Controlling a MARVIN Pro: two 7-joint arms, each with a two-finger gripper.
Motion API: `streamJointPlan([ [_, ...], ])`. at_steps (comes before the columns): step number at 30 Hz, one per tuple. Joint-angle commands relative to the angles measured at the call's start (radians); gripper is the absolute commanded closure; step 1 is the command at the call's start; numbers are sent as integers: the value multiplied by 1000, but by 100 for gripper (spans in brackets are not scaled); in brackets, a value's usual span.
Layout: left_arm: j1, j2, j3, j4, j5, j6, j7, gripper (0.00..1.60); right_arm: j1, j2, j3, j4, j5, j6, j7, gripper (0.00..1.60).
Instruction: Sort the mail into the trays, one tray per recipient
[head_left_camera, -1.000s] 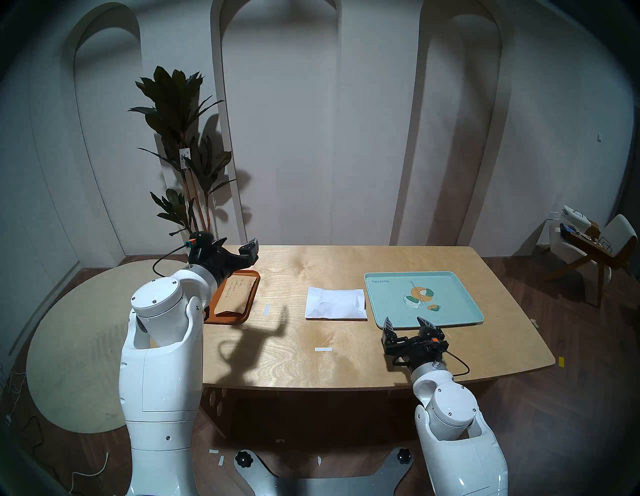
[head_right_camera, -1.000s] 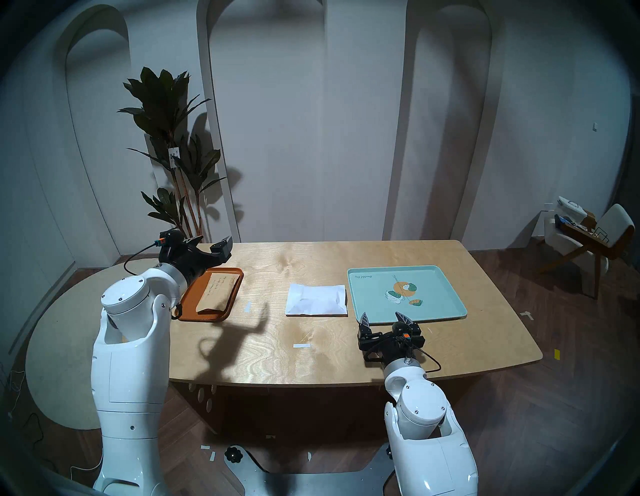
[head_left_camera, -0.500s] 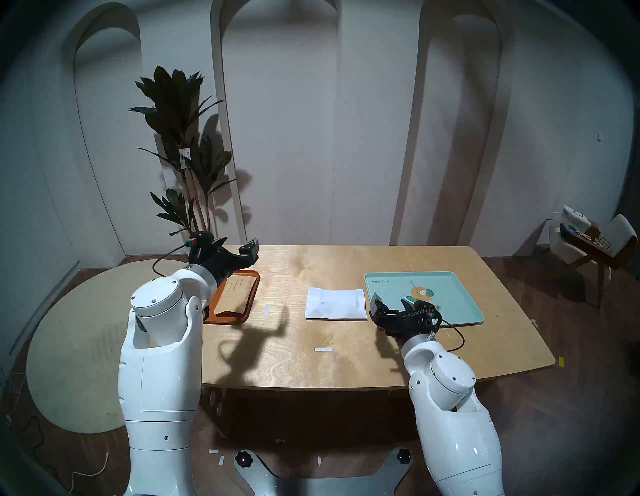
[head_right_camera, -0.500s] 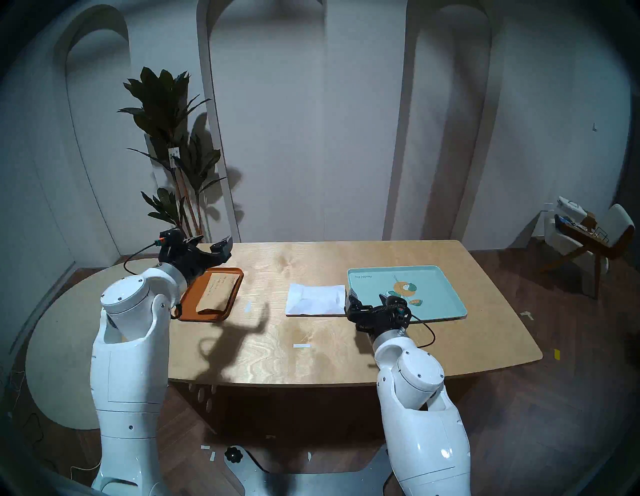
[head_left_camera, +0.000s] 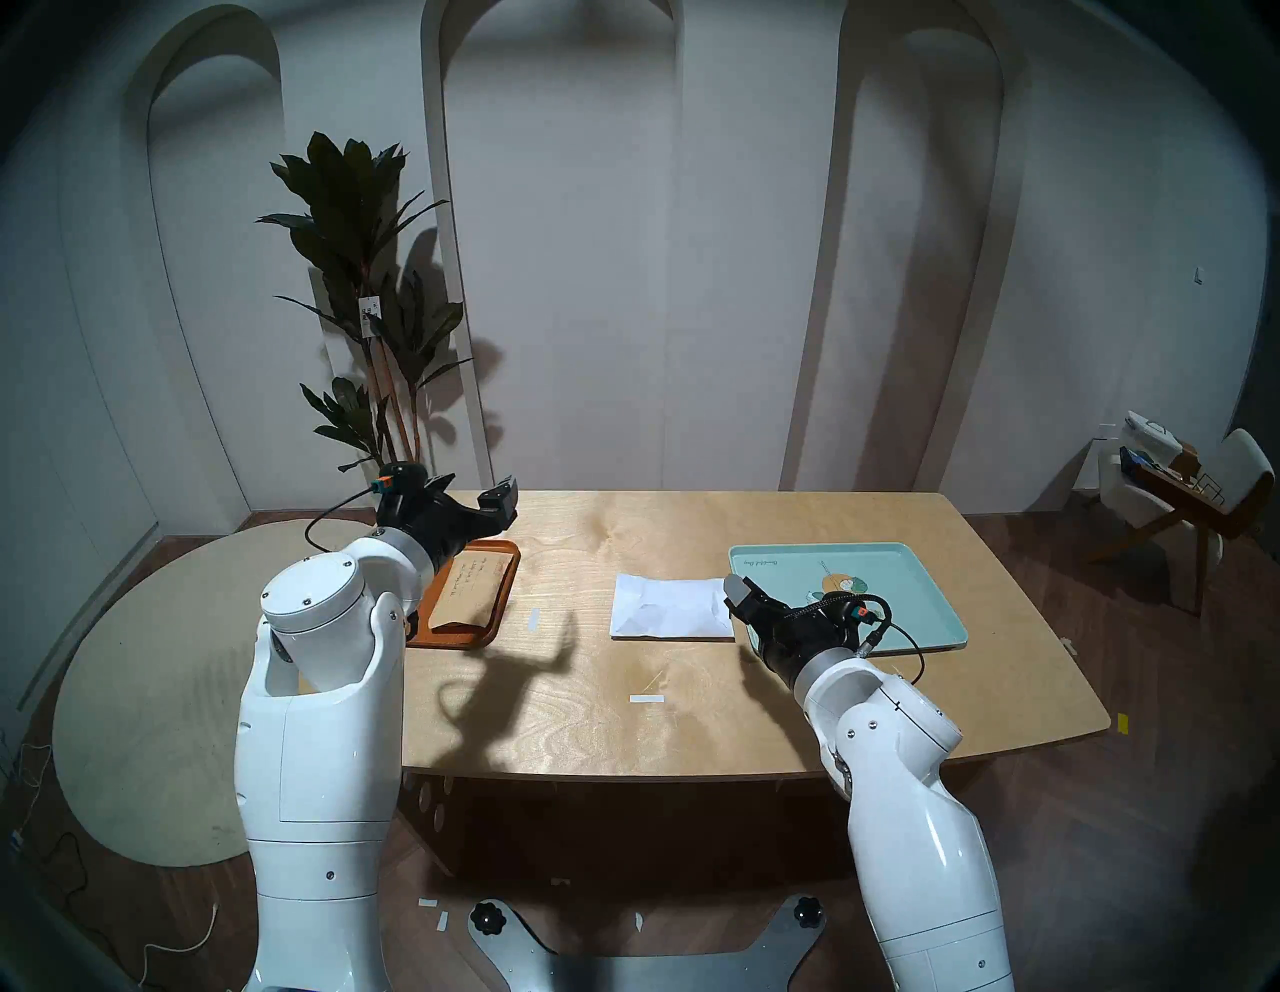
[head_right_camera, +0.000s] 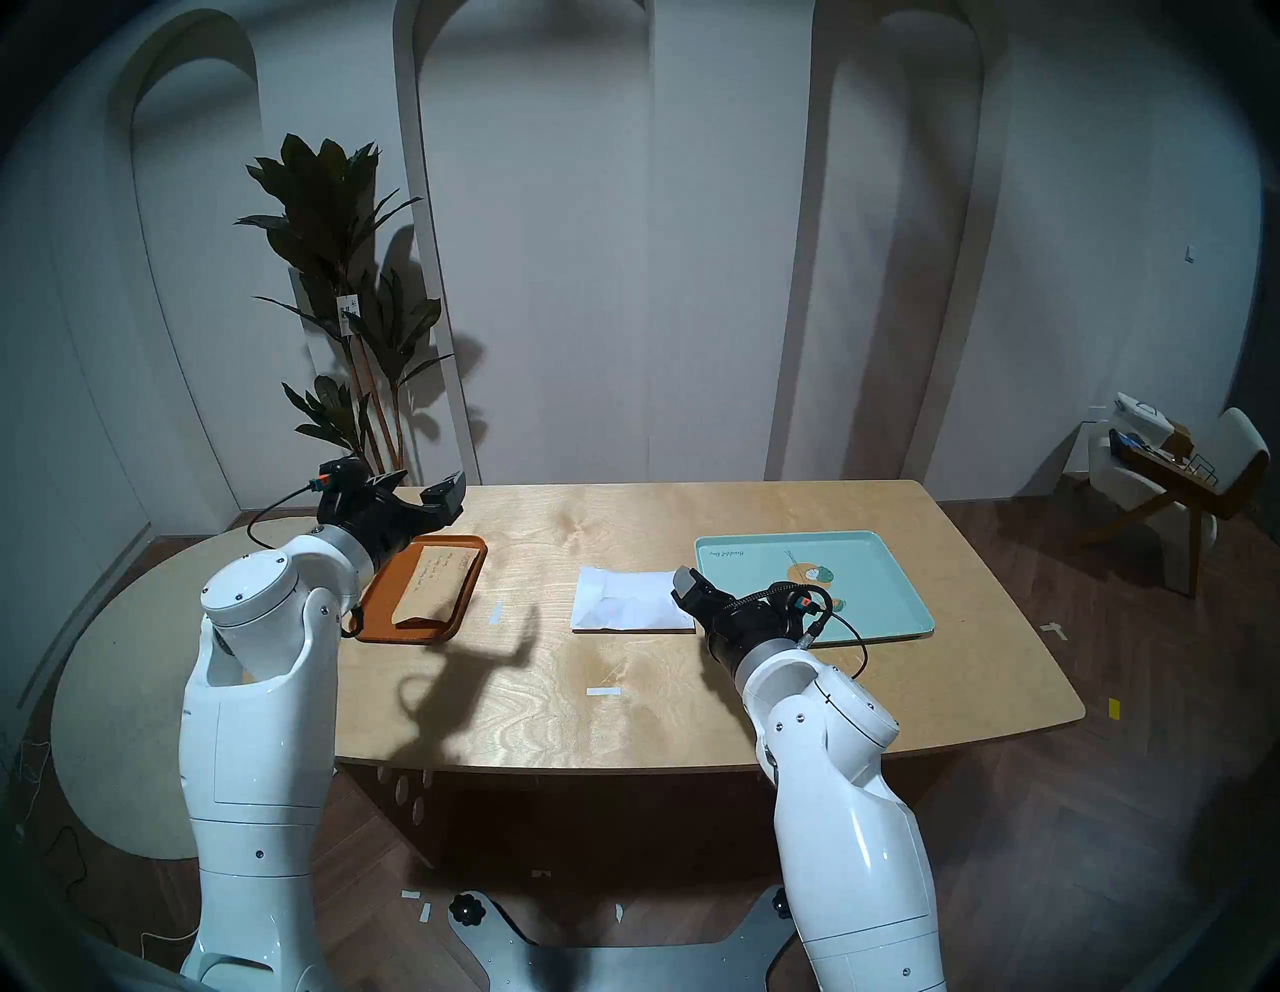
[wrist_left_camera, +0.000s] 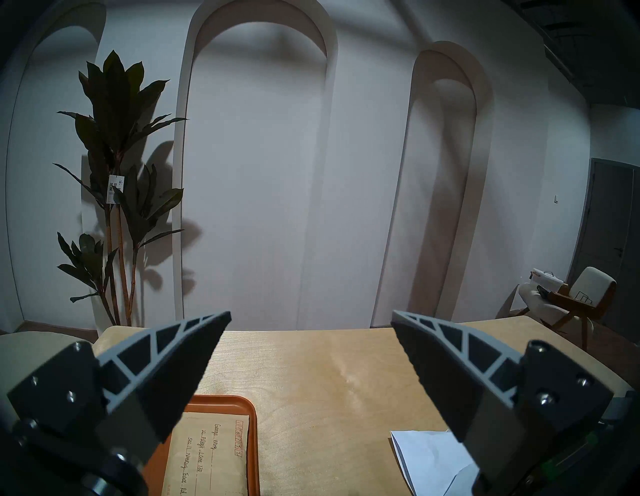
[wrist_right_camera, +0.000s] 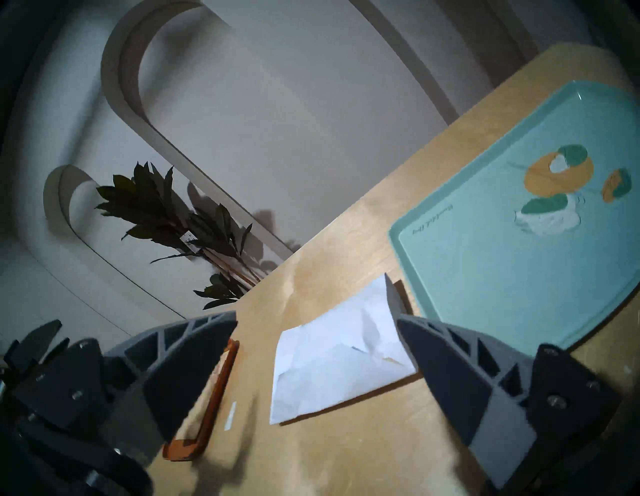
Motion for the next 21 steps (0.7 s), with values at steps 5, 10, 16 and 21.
streamJointPlan([
  [5,-18,3,-1,-20,-2,-10,5,0,-25,-13,16,-20,200,54,-54,0],
  [10,-18,6,0,-21,-5,-10,7,0,-9,-13,18,15,237,73,-56,0],
  [16,-17,8,2,-20,-8,-10,10,0,24,-12,16,69,274,79,-72,0],
  [21,-17,10,3,-20,-11,-11,12,0,57,-13,18,115,294,82,-85,0],
])
